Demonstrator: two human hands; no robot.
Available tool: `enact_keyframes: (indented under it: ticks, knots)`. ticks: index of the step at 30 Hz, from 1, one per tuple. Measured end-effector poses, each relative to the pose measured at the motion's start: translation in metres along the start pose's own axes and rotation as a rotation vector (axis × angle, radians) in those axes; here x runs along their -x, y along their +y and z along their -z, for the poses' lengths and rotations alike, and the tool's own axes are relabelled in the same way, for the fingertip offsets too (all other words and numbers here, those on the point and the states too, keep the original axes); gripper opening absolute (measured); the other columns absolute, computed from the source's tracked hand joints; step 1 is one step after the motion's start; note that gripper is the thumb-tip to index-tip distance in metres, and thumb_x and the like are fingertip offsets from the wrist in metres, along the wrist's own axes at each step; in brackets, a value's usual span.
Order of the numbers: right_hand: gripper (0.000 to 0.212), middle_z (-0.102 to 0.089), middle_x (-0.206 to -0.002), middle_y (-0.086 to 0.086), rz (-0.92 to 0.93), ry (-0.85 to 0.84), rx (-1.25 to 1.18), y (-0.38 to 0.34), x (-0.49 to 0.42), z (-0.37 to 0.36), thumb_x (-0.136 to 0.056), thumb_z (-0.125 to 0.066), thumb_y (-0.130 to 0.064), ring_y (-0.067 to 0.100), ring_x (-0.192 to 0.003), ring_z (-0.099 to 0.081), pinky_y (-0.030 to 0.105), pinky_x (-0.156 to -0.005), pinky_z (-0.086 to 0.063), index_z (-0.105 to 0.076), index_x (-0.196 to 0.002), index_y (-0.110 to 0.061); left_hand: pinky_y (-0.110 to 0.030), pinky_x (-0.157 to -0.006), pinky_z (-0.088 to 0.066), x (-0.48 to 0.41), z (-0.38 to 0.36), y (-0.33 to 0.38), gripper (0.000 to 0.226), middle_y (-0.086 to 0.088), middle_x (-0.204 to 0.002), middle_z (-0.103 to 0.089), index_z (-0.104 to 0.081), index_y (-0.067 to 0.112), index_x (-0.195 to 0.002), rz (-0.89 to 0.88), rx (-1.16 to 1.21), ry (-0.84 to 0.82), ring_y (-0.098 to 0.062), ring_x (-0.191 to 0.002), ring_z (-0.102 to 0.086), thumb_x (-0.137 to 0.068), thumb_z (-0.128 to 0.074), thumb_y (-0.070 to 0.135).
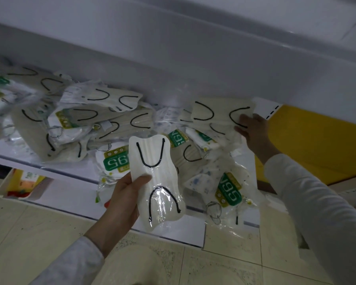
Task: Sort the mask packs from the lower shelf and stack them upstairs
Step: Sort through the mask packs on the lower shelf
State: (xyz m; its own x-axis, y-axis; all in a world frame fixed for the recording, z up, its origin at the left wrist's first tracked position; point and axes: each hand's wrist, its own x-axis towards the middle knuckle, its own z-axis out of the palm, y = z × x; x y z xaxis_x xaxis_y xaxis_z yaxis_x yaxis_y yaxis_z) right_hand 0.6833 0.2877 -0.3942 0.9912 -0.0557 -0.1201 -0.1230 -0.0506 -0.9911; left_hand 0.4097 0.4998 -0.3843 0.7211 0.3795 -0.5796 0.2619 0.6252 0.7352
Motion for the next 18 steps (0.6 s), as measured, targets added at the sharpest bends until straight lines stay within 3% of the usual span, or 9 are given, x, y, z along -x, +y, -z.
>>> enact_keyframes:
  ticks: [1,2,3,5,7,10,14,17,18]
  knots:
    - [0.006,-0.059,-0.082,0.011,0.006,-0.061,-0.027,-0.004,0.005,0.002,-0.09,-0.057,-0.009,0.026,-0.075,-0.061,0.029,-0.068,-0.054,-0.055,-0.086,-0.006,-0.042,-0.079,-0.052,-0.001,-0.003,0.0,0.019,-0.011,-0.098,-0.069,-0.063,0.011,-0.106,0.001,0.024,0.001,-0.029,-0.088,-0.064,-0.089,-0.055,0.005]
    - [0.016,-0.061,-0.075,0.014,-0.02,-0.227,0.005,-0.004,0.001,0.006,-0.087,-0.059,-0.017,0.027,-0.069,-0.061,0.024,-0.065,-0.048,-0.059,-0.082,-0.002,-0.045,-0.085,-0.051,-0.002,-0.005,0.0,0.021,-0.011,-0.102,-0.069,-0.062,0.012,-0.109,0.004,0.048,0.004,-0.029,-0.093,-0.064,-0.091,-0.054,0.008]
    - [0.022,-0.062,-0.069,0.015,0.079,-0.355,0.041,-0.006,0.008,0.007,-0.082,-0.061,-0.021,0.024,-0.063,-0.06,0.022,-0.058,-0.043,-0.062,-0.079,0.001,-0.047,-0.09,-0.049,-0.004,-0.007,0.0,0.023,-0.011,-0.106,-0.068,-0.061,0.012,-0.113,0.012,0.072,0.003,-0.03,-0.098,-0.064,-0.092,-0.053,0.011]
    - [0.019,-0.064,-0.066,0.006,-0.139,-0.586,-0.182,-0.016,0.025,-0.006,-0.066,-0.072,-0.013,0.011,-0.053,-0.059,0.02,-0.046,-0.047,-0.061,-0.079,-0.003,-0.049,-0.097,-0.045,-0.008,-0.009,0.0,0.029,-0.012,-0.114,-0.067,-0.059,0.013,-0.121,0.048,0.136,-0.008,-0.031,-0.106,-0.062,-0.094,-0.051,0.02]
    - [0.043,-0.065,-0.074,0.004,-0.28,-0.658,-0.159,-0.03,0.045,-0.022,-0.055,-0.079,-0.011,0.01,-0.059,-0.063,0.02,-0.044,-0.051,-0.061,-0.093,-0.002,-0.05,-0.1,-0.043,-0.01,-0.013,0.002,0.035,-0.013,-0.119,-0.066,-0.057,0.015,-0.125,0.101,0.191,-0.034,-0.032,-0.111,-0.06,-0.094,-0.049,0.03]
    - [0.026,-0.061,-0.081,-0.004,-0.138,-0.864,0.366,-0.05,0.074,-0.037,-0.071,-0.075,-0.001,0.004,-0.056,-0.063,0.018,-0.044,-0.049,-0.06,-0.087,-0.015,-0.047,-0.096,-0.046,-0.012,-0.02,0.002,0.044,-0.014,-0.12,-0.065,-0.057,0.014,-0.127,0.154,0.163,-0.089,-0.033,-0.113,-0.059,-0.094,-0.045,0.04]
    - [0.03,-0.064,-0.103,-0.012,0.141,-0.913,0.607,-0.058,0.093,-0.06,-0.073,-0.08,-0.011,-0.009,-0.076,-0.064,0.008,-0.057,-0.048,-0.068,-0.1,-0.015,-0.042,-0.08,-0.051,-0.01,-0.029,-0.003,0.049,-0.016,-0.115,-0.067,-0.058,0.014,-0.125,0.168,0.061,-0.176,-0.034,-0.107,-0.063,-0.088,-0.049,0.046]
    - [0.032,-0.064,-0.1,-0.007,0.223,-0.826,0.695,-0.055,0.101,-0.071,-0.069,-0.084,-0.016,-0.005,-0.075,-0.06,0.019,-0.066,-0.049,-0.066,-0.095,-0.021,-0.046,-0.082,-0.052,-0.006,-0.032,-0.008,0.029,-0.013,-0.102,-0.072,-0.062,0.013,-0.113,0.108,0.013,-0.217,-0.031,-0.094,-0.068,-0.088,-0.055,0.027]
    - [0.029,-0.065,-0.096,-0.007,0.268,-0.802,0.729,-0.049,0.101,-0.073,-0.069,-0.084,-0.019,-0.003,-0.078,-0.058,0.017,-0.07,-0.045,-0.066,-0.091,-0.02,-0.048,-0.084,-0.053,-0.005,-0.031,-0.01,0.026,-0.013,-0.1,-0.072,-0.063,0.011,-0.112,0.06,-0.053,-0.218,-0.031,-0.093,-0.069,-0.087,-0.059,0.017]
